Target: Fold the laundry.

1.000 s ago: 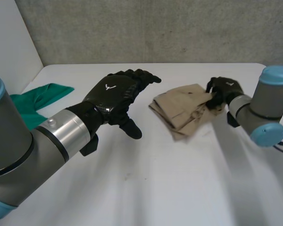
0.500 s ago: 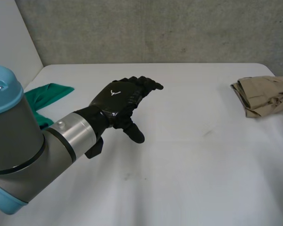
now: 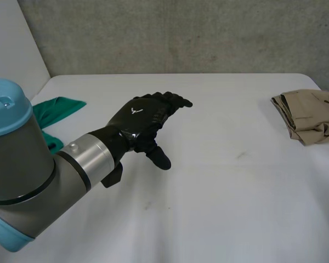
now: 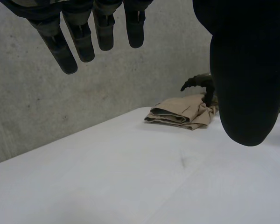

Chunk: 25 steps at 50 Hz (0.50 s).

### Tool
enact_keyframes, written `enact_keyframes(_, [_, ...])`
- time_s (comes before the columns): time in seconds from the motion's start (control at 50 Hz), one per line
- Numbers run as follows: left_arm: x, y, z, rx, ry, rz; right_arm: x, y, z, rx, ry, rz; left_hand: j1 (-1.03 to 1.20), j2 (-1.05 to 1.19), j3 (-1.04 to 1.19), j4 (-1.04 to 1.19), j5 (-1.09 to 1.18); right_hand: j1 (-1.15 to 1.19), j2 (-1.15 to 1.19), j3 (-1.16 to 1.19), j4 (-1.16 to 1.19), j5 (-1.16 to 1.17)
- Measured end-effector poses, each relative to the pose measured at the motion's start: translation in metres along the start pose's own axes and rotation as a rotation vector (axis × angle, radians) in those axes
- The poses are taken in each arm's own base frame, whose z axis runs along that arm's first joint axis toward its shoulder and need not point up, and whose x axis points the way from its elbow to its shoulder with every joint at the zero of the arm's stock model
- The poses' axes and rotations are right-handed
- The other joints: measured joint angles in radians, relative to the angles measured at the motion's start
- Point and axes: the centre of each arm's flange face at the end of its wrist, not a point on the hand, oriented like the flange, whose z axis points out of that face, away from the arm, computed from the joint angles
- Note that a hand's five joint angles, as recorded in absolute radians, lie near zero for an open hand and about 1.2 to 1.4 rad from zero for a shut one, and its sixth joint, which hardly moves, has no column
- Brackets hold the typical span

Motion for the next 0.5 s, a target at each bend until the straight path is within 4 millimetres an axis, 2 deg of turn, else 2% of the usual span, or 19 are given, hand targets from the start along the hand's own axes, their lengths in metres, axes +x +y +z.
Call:
enact_keyframes(0.12, [-0.001,-0.003,-0.001,0.010,-0.007,0.004,0.001,-0.031,-0.016,-0.061,0.022,-0.096,0.000,0.000,0.000,0.000,0.000,0.000,0.000,0.000,0.000,-0.016])
enact_keyframes(0.22, [-0.005,-0.008,-0.003,0.025,-0.036,0.009,0.001,-0.062,-0.044,-0.183,0.045,-0.266,0.000,0.000,0.000,0.000,0.000,0.000,0.000,0.000,0.000,-0.016])
enact_keyframes(0.28, [-0.009,-0.011,-0.003,0.034,-0.059,0.012,0.002,-0.074,-0.055,-0.228,0.064,-0.343,0.000,0.000,0.000,0.000,0.001,0.000,0.000,0.000,0.000,-0.016])
enact_keyframes(0.3, [-0.013,-0.013,-0.004,0.042,-0.082,0.016,0.003,-0.087,-0.066,-0.260,0.091,-0.413,0.000,0.000,0.000,0.000,0.000,0.000,0.000,0.000,0.000,-0.016])
enact_keyframes(0.32, [-0.013,-0.013,-0.004,0.042,-0.082,0.016,0.003,-0.087,-0.066,-0.260,0.091,-0.413,0.000,0.000,0.000,0.000,0.000,0.000,0.000,0.000,0.000,-0.016])
enact_keyframes(0.34, [-0.018,-0.016,-0.004,0.053,-0.108,0.021,0.002,-0.102,-0.075,-0.269,0.117,-0.463,0.000,0.000,0.000,0.000,0.000,0.000,0.000,0.000,0.000,-0.016])
enact_keyframes(0.38, [-0.022,-0.019,-0.005,0.062,-0.127,0.025,0.001,-0.111,-0.080,-0.266,0.133,-0.486,0.000,0.000,0.000,0.000,0.000,0.000,0.000,0.000,0.000,-0.016])
enact_keyframes(0.42, [-0.031,-0.025,-0.005,0.083,-0.164,0.035,-0.011,-0.135,-0.090,-0.222,0.149,-0.507,0.000,0.000,0.000,0.000,0.000,0.000,0.000,0.000,0.000,-0.016])
enact_keyframes(0.46, [-0.041,-0.030,-0.006,0.103,-0.195,0.047,-0.023,-0.149,-0.095,-0.175,0.142,-0.500,0.000,0.000,0.000,0.000,0.000,0.000,0.000,0.000,0.000,-0.016])
enact_keyframes(0.5, [-0.054,-0.036,-0.006,0.123,-0.232,0.069,-0.049,-0.173,-0.107,-0.076,0.107,-0.466,0.000,0.000,0.000,0.000,0.000,0.000,0.000,0.000,0.000,-0.016])
